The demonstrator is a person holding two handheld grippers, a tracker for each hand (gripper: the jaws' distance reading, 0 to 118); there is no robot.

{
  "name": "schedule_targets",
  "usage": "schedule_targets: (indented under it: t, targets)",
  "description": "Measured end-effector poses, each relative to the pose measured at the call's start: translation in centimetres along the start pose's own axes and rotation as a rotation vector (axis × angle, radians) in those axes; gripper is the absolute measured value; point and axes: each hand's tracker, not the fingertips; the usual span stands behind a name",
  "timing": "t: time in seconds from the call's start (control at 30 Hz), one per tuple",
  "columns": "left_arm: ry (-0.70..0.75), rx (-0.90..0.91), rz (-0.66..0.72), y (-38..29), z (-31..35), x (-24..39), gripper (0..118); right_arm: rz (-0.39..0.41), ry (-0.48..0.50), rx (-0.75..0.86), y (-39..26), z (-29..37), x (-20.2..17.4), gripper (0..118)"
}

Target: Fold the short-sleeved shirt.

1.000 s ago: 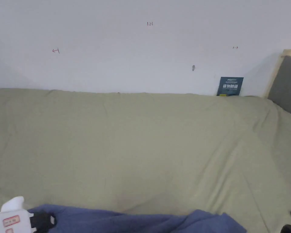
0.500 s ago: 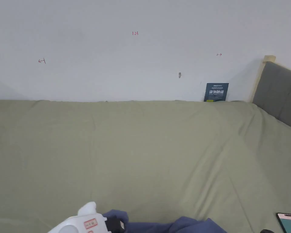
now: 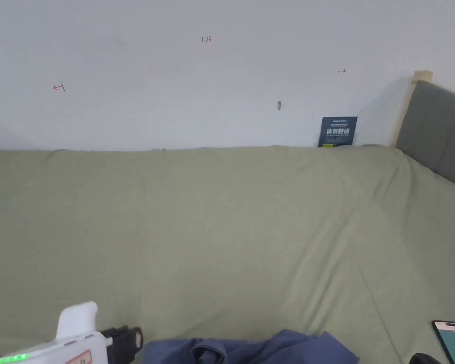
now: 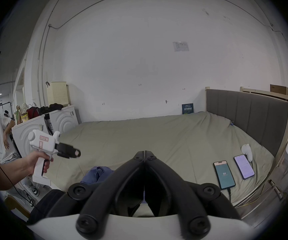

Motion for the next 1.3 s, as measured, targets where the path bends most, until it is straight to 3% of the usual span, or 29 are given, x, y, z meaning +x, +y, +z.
schedule_targets:
  t: [0.07, 0.17, 0.27, 0.33, 0.47, 0.6, 0.7, 0.87, 0.9, 0.93, 0.97, 1.17, 1.3]
  targets:
    - [-0.076, -0.046, 0.045, -2.1, -2.2, 0.5, 7, -0.006, 0.005, -0.014, -0.2, -0.4, -0.2, 0]
    - [-0.02, -0.121, 0.019, -4.9, -7.5, 2.2, 7, -0.012, 0.01, -0.019, -0.3, -0.4, -0.4, 0]
    - [-0.187, -0.152, 0.097, -6.0, -12.2, 4.9, 7, -0.007, 0.006, -0.022, -0.2, -0.3, -0.7, 0]
    - [-0.253, -0.144, 0.064, -5.8, -14.3, 7.9, 7, -0.006, -0.002, -0.027, -0.2, -0.2, -0.7, 0]
    - [-0.201, -0.165, 0.075, -4.6, -17.6, 9.3, 7, -0.01, -0.009, -0.031, 0.1, 0.1, -0.4, 0]
    - [-0.228, -0.059, -0.024, -2.5, -10.8, 8.2, 7, 0.025, -0.009, -0.022, 0.3, 0.1, -0.1, 0]
    - [-0.173, 0.022, -0.105, -1.9, -4.4, 6.2, 7, 0.029, -0.002, -0.015, 0.2, -0.3, 0.0, 0]
    - [-0.064, 0.068, -0.175, -2.1, 0.5, 2.6, 8, -0.003, 0.033, -0.017, -0.2, -1.0, -0.8, 0]
    - [-0.096, 0.076, -0.148, -1.9, 0.5, 0.9, 26, -0.011, 0.041, -0.017, -0.2, -1.1, -1.0, 0]
    - [-0.151, 0.067, -0.087, -1.5, 0.6, -0.5, 83, -0.015, 0.047, -0.014, -0.2, -1.0, -1.3, 0]
    - [-0.173, -0.004, -0.012, -1.1, 0.1, -2.0, 114, -0.016, 0.053, -0.011, -0.2, -0.9, -1.6, 0]
    - [-0.297, -0.111, 0.349, -1.7, -4.8, -9.2, 118, 0.006, 0.052, -0.025, -0.6, -0.6, -1.8, 0]
    - [-0.529, -0.236, 0.652, -4.4, -10.6, -13.5, 117, -0.016, 0.035, -0.033, -0.6, -0.3, -1.3, 0]
